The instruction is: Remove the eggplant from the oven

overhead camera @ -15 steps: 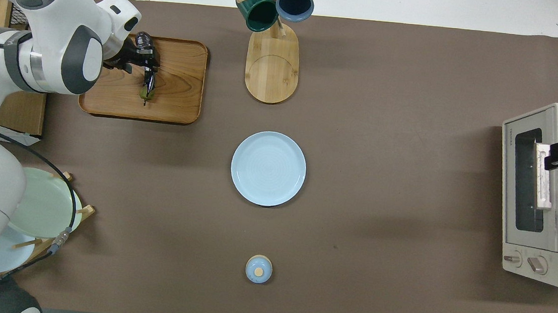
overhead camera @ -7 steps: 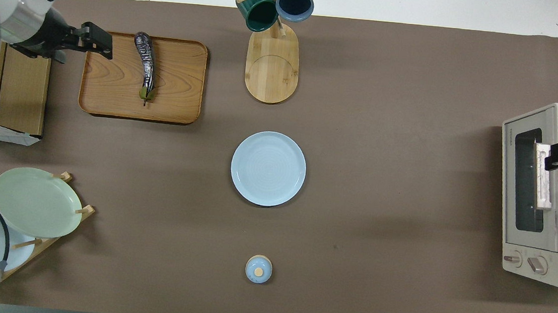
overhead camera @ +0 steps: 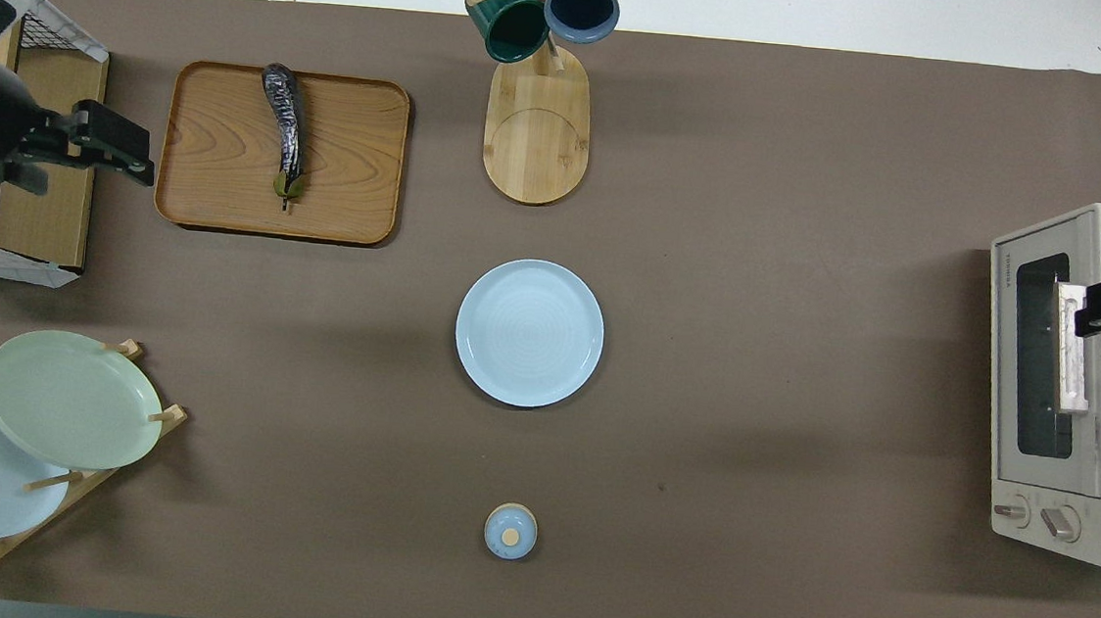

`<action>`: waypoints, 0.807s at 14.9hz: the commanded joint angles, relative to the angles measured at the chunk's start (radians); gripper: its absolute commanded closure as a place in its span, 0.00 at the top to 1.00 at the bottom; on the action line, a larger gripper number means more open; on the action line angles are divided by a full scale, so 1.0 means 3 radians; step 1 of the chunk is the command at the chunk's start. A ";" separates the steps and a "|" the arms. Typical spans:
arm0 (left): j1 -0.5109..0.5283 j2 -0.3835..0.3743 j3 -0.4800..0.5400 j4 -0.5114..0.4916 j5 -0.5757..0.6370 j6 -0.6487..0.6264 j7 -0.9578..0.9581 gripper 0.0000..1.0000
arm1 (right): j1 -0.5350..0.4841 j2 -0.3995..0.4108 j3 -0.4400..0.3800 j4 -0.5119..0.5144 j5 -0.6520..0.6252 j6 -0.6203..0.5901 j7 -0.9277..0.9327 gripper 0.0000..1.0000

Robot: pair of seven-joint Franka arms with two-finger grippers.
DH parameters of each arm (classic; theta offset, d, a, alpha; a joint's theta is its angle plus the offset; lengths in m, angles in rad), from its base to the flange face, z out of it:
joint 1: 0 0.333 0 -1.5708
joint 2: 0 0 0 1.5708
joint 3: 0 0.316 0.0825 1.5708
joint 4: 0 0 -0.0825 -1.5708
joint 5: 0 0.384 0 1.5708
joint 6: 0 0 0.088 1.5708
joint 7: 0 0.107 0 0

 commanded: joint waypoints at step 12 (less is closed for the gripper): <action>0.0369 -0.0574 -0.0363 -0.0841 0.0049 0.0141 0.0060 1.00 | -0.0016 -0.0070 0.0013 -0.0088 0.0014 0.0051 -0.0034 1.00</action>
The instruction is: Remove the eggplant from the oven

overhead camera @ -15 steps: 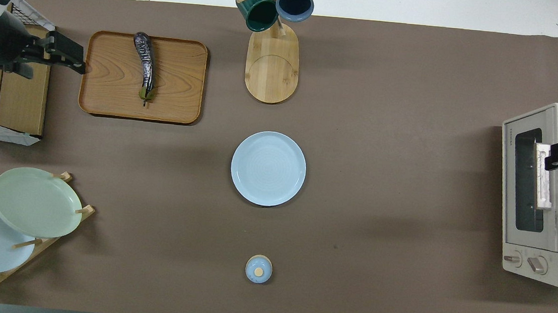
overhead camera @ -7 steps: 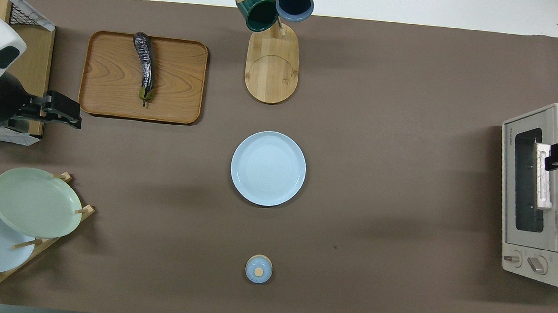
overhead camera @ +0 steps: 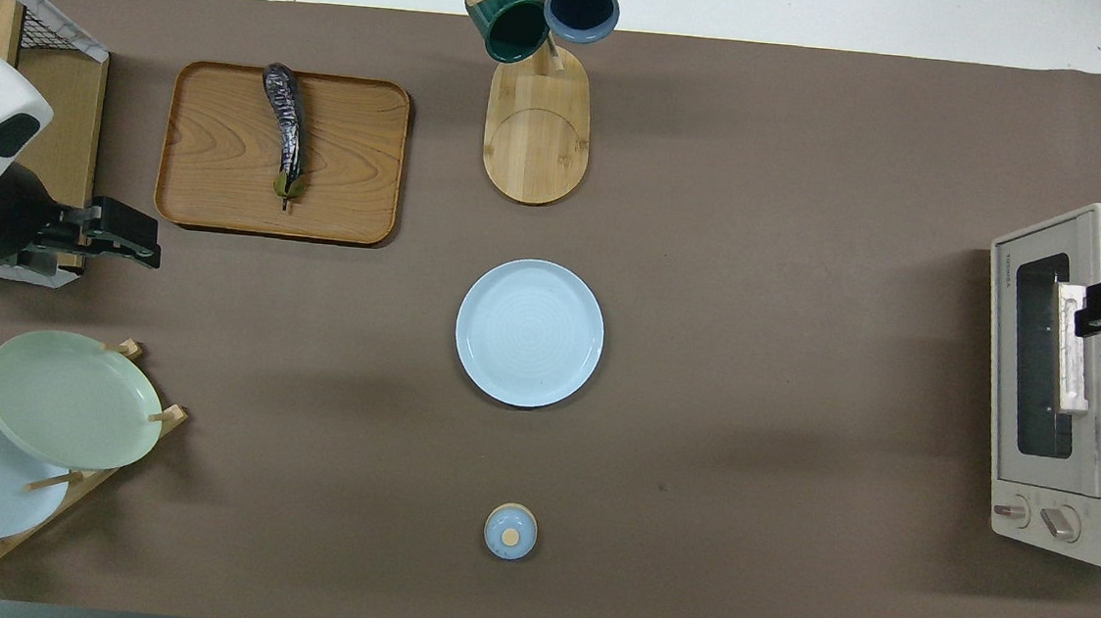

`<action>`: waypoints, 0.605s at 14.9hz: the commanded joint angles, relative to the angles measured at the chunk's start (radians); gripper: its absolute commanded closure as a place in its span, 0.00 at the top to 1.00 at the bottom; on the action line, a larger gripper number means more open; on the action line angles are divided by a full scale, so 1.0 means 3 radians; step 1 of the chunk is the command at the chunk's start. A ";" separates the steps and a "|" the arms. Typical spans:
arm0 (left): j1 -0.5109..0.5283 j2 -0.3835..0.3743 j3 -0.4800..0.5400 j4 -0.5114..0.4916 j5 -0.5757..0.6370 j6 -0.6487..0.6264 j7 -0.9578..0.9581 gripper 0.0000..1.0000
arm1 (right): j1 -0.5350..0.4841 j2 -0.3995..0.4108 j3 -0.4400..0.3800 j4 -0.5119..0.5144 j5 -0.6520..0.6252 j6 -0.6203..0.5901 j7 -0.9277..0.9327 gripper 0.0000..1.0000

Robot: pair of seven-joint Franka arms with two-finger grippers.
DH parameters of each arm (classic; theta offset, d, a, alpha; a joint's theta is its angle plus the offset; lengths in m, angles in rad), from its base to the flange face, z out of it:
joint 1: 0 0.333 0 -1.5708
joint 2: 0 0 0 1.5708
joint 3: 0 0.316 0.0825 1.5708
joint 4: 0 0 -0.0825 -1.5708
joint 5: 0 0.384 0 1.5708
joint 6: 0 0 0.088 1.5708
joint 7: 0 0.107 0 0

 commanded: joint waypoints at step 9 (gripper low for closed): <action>0.0012 -0.0055 -0.0027 0.0247 0.0054 -0.0272 0.0049 1.00 | -0.0021 -0.0070 0.0013 -0.0088 0.0008 0.0056 -0.0039 1.00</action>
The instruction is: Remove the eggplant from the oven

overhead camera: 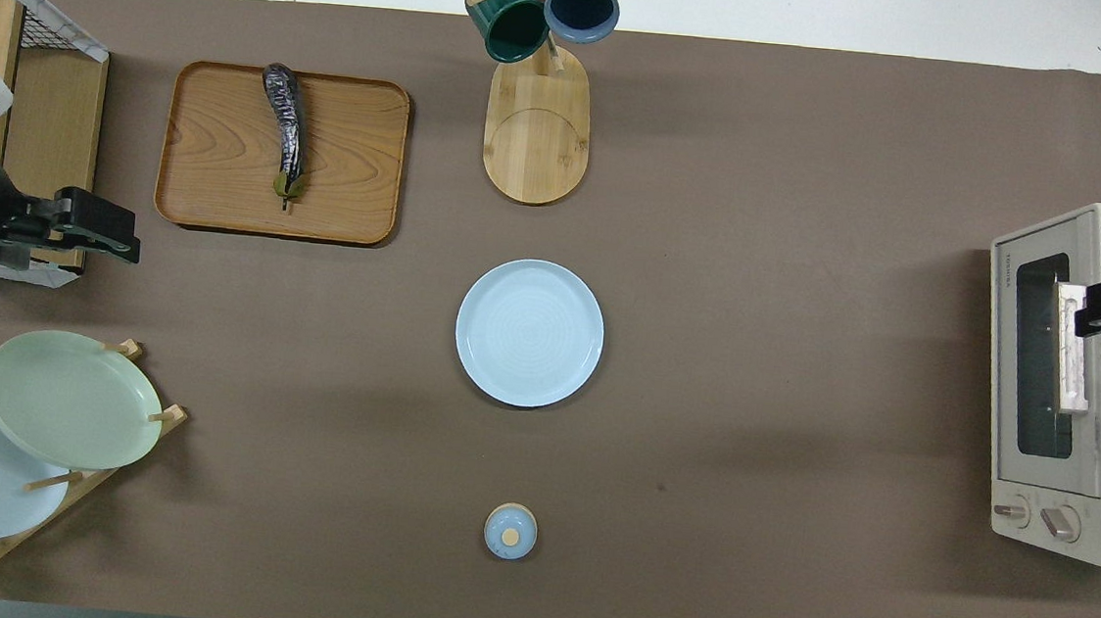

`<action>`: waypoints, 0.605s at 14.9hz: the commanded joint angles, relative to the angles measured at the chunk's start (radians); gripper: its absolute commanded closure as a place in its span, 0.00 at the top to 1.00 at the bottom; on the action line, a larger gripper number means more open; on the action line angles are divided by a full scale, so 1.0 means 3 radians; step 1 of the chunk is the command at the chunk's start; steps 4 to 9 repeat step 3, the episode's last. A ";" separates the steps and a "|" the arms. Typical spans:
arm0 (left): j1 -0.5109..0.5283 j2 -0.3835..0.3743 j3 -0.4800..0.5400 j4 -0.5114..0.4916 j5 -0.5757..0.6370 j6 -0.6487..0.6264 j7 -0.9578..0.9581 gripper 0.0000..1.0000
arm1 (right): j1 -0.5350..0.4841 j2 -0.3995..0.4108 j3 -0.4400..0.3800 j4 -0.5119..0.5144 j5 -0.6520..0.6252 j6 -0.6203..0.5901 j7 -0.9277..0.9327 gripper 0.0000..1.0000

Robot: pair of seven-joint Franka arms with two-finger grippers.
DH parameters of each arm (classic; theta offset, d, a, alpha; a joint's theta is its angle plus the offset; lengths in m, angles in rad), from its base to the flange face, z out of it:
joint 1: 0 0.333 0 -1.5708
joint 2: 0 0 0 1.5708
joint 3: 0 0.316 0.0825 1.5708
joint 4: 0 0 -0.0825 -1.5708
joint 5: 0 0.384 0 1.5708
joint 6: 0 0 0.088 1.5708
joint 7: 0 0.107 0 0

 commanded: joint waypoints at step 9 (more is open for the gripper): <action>0.0040 -0.0013 -0.0014 0.0006 0.0049 -0.0075 0.0103 1.00 | -0.0016 -0.0070 0.0013 -0.0088 0.0008 0.0051 -0.0034 1.00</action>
